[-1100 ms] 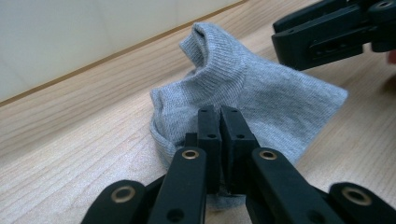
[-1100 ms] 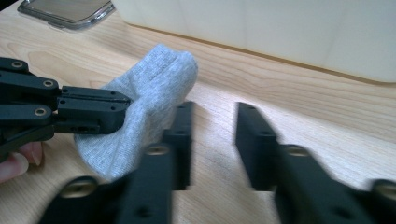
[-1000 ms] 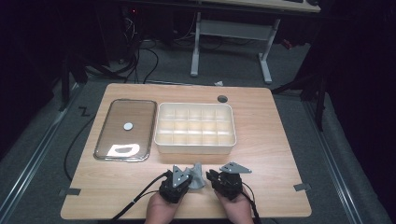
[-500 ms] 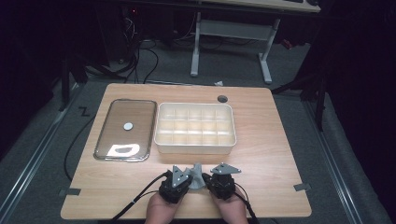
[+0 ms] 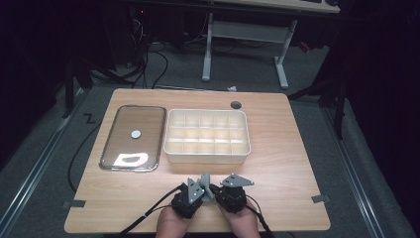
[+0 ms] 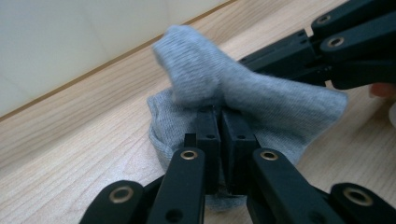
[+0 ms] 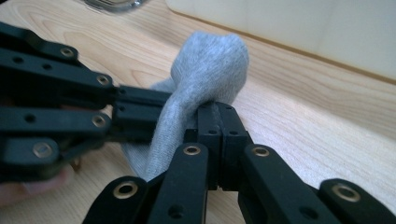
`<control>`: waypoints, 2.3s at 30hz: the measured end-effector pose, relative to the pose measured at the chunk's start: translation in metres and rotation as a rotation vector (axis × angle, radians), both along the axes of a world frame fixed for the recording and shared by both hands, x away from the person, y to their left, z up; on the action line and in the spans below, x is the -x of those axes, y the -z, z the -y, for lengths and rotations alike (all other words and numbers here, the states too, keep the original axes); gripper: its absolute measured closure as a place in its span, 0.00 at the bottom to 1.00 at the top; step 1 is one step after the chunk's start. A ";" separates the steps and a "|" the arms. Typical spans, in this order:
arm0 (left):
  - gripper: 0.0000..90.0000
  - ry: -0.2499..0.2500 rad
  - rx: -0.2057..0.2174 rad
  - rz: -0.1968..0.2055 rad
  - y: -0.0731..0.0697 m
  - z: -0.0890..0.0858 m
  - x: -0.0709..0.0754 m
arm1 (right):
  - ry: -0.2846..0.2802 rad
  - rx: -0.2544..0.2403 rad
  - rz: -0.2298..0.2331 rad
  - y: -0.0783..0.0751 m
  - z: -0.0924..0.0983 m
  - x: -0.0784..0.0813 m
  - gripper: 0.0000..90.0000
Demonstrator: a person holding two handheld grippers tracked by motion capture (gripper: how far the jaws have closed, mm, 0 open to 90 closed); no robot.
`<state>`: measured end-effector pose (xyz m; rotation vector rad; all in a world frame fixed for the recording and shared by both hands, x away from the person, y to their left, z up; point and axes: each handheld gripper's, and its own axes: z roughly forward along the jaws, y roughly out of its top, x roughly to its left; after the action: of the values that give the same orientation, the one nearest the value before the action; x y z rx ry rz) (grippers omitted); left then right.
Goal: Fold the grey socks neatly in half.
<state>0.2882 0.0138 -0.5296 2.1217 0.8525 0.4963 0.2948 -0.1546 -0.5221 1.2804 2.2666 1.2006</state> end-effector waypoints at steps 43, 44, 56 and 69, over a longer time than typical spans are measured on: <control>0.90 -0.056 0.099 -0.170 -0.003 -0.043 0.003 | 0.024 -0.021 0.022 -0.002 0.015 0.010 1.00; 0.90 -0.054 0.097 -0.169 -0.003 -0.041 0.003 | 0.024 -0.018 0.022 -0.002 0.015 0.011 1.00; 0.91 -0.006 0.071 -0.165 -0.005 -0.024 0.002 | 0.056 -0.017 0.031 -0.003 0.018 0.010 0.96; 0.91 0.023 0.043 -0.153 -0.006 -0.011 0.001 | 0.038 -0.019 0.053 -0.006 0.014 0.012 0.98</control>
<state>0.2877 0.0244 -0.5240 2.1477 0.9154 0.3034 0.2825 -0.1691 -0.5161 1.2772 2.1882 1.2315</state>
